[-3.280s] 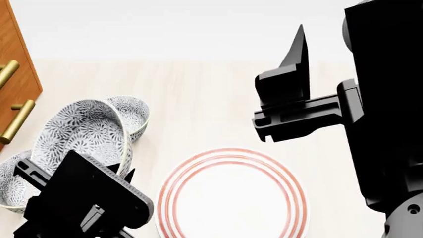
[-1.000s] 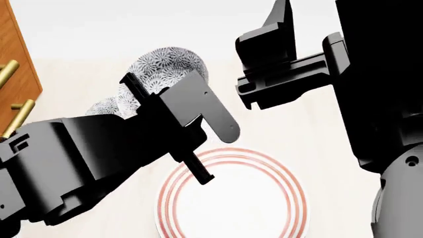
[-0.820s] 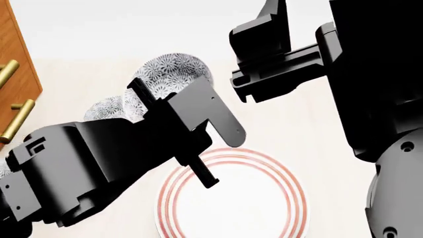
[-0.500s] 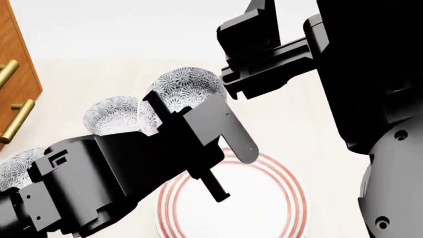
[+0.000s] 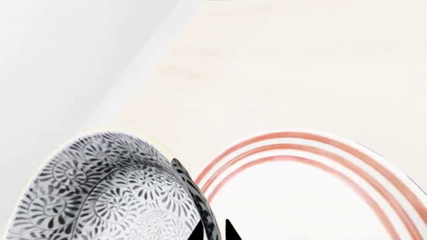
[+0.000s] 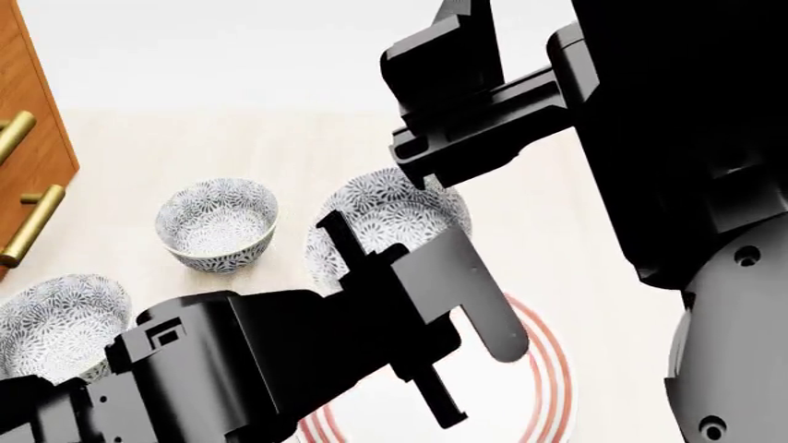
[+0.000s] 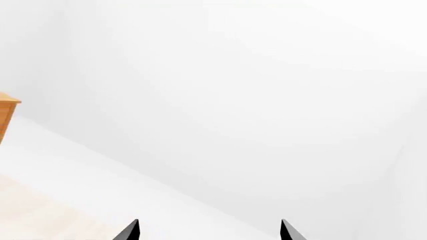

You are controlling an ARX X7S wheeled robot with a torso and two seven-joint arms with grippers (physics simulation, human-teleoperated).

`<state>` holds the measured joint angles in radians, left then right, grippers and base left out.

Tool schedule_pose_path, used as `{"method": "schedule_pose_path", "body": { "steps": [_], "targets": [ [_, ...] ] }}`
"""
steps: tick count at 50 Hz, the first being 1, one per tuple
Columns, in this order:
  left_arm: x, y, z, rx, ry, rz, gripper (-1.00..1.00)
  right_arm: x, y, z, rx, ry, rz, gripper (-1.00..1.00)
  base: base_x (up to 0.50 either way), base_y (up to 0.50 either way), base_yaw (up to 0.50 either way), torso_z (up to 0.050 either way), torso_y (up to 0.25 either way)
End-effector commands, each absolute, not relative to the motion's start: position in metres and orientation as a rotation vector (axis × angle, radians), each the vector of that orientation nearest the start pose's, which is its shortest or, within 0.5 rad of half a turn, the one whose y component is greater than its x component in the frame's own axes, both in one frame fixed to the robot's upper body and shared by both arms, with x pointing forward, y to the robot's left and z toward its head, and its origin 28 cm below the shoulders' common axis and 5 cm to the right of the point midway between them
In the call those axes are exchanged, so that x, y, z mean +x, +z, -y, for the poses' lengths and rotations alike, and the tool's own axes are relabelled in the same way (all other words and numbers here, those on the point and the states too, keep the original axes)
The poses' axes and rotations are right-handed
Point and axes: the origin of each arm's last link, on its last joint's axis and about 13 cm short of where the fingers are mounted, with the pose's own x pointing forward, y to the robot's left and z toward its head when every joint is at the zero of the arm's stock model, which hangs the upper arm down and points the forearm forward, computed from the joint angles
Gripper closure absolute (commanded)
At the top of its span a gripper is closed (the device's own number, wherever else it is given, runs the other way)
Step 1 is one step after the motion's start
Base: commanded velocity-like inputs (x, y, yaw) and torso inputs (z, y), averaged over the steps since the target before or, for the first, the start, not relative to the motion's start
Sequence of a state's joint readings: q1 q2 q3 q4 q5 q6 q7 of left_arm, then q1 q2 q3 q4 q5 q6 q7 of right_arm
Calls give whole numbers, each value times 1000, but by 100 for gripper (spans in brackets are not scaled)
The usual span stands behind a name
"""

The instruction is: Put the bowl at the front on the plate.

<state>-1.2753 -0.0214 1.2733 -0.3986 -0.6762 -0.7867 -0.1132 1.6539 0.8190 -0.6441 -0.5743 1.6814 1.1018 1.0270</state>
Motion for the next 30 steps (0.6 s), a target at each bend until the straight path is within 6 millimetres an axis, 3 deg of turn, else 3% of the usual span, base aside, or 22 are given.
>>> {"method": "schedule_pose_path", "body": {
  "steps": [1,30],
  "targets": [
    [340,175,-61,772,-701,-257,100,191,362,116,-436,107,290,-100,0,0,0,0,0],
    [333,150,-61,792,-743,-319,100,184,355,121,-434,88,285,-100,0,0,0,0,1]
  ]
}}
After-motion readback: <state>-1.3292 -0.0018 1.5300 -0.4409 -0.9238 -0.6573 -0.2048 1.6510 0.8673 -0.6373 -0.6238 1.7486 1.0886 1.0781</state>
